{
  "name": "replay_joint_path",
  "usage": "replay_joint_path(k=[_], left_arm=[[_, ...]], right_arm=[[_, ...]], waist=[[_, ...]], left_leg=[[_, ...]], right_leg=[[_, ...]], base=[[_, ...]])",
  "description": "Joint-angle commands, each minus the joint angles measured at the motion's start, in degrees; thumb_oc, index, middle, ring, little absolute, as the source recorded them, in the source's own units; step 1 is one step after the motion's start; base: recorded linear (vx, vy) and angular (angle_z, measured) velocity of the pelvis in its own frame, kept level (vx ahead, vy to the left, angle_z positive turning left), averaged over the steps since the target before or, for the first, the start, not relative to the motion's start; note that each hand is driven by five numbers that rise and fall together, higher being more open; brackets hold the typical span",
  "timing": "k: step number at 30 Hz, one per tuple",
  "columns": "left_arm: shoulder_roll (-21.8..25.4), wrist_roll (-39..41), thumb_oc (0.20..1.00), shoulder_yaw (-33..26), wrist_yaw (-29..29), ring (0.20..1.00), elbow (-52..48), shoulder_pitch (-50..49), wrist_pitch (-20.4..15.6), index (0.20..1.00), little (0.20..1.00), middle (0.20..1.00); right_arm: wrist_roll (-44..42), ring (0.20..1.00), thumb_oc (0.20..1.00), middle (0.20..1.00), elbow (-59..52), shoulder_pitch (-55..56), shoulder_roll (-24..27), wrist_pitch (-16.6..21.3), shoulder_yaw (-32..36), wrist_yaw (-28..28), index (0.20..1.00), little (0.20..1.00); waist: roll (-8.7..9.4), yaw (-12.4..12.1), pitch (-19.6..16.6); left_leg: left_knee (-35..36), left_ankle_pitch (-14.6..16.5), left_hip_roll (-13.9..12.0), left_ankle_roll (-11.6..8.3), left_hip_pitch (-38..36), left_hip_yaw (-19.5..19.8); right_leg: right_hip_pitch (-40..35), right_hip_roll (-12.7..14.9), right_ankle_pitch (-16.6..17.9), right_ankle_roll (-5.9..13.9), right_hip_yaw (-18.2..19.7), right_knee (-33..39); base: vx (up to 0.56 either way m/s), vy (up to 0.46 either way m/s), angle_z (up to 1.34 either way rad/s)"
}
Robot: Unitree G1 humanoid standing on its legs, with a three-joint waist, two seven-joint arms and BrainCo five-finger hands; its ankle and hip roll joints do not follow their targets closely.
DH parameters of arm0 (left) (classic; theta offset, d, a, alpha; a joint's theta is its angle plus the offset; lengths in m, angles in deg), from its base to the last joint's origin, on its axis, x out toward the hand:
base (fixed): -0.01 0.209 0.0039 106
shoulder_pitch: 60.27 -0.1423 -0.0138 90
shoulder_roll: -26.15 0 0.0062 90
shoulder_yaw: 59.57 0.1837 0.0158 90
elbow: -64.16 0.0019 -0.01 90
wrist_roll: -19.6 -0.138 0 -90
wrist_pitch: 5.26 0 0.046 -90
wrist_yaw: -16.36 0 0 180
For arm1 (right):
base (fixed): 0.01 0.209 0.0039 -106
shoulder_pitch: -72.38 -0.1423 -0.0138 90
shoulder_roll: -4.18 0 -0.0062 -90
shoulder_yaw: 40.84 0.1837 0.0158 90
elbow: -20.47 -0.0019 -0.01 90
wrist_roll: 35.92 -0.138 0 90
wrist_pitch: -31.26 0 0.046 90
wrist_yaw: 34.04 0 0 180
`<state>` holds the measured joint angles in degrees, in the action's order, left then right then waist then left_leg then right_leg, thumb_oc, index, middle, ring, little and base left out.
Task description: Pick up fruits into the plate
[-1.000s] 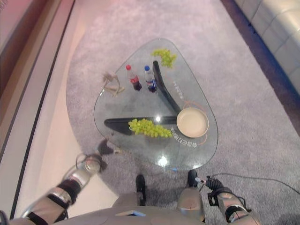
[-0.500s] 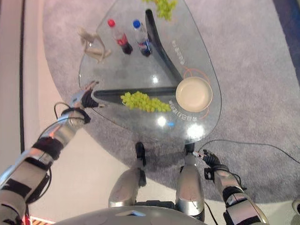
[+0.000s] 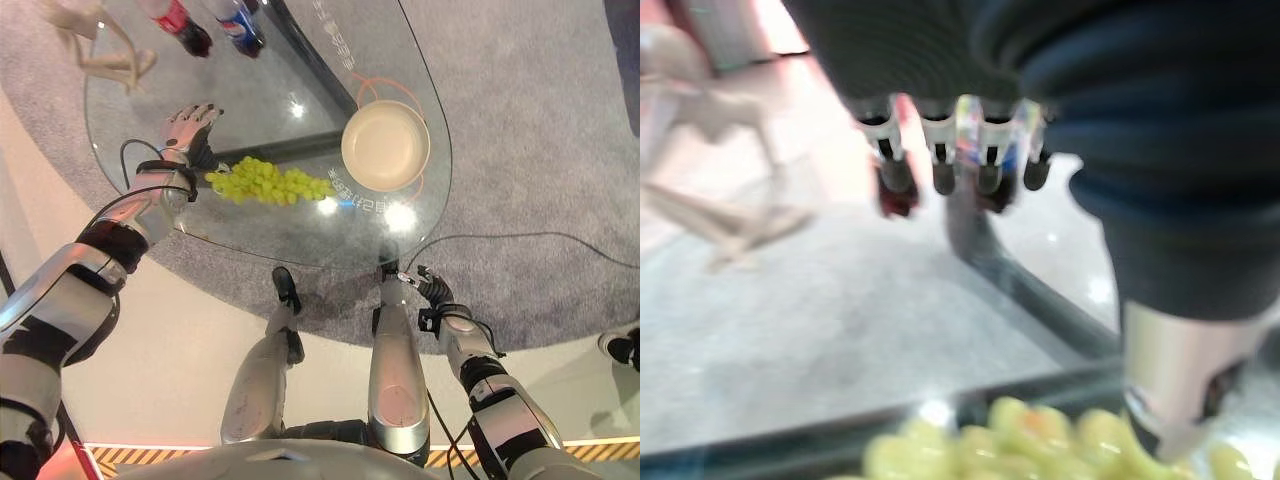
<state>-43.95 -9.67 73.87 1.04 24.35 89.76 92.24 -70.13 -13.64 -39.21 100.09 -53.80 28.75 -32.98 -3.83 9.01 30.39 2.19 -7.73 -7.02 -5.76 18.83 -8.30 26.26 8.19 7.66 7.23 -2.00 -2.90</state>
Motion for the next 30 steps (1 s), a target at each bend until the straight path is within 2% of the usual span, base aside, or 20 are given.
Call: replay_joint_path(k=[1,14,20,27,30], left_arm=[[2.8,-2.3,1.0,0.75,-0.37,1.0,4.62,5.77,2.41,1.0,1.0,1.0],[-1.44,-9.09,1.0,6.81,6.0,1.0,9.88,10.27,5.5,1.0,1.0,1.0],[-2.36,-10.37,1.0,8.86,12.41,1.0,10.83,9.42,4.33,1.0,1.0,1.0],[-2.24,-10.04,1.0,9.69,16.04,1.0,9.75,7.21,3.32,1.0,1.0,1.0],[-1.54,-10.88,1.0,9.79,17.63,1.0,8.89,5.68,4.03,1.0,1.0,1.0]], right_arm=[[-2.59,1.0,1.0,1.0,-1.27,0.38,-1.18,0.59,-0.43,0.71,1.0,1.0],[-6.28,1.0,1.0,1.0,-4.92,-1.06,-1.77,1.28,-1.33,1.08,1.0,1.0],[-7.19,1.0,1.0,1.0,-5.47,-1.23,-1.74,1.86,-1.05,1.22,1.0,1.0],[-7.2,1.0,1.0,1.0,-5.93,-0.77,-1.68,1.9,-0.32,0.96,1.0,1.0],[-7.24,1.0,1.0,1.0,-5.88,-0.46,-1.53,2.07,0.24,0.6,1.0,1.0]], waist=[[3.77,-0.01,-0.59],[4.69,1.94,-0.59],[4.61,2.23,-0.59],[4.11,2.03,-0.59],[3.79,1.71,-0.59]], left_leg=[[-4.77,4.72,3.95,2.33,4.66,0.76],[-8.14,4.7,4.16,1.93,11.66,0.35],[-9.03,5.04,4.29,1.85,13.37,0.19],[-9.12,5.16,4.58,1.97,13.76,0.18],[-9.34,5.28,4.75,2.04,13.87,0.41]], right_leg=[[5.44,-5.0,-3.1,-2.18,2.13,-6.08],[12.07,-6.0,-2.31,-2.29,2.78,-7.56],[13.51,-6.16,-2.37,-2.23,2.96,-7.79],[13.72,-6.14,-2.33,-2.15,2.93,-7.65],[13.69,-5.96,-2.39,-2.07,2.69,-7.79]], base=[[0.0,0.0,0.0],[-0.01,-0.019,-0.03],[0.0,-0.005,-0.03],[0.0,0.0,0.0],[0.0,0.0,0.0]])
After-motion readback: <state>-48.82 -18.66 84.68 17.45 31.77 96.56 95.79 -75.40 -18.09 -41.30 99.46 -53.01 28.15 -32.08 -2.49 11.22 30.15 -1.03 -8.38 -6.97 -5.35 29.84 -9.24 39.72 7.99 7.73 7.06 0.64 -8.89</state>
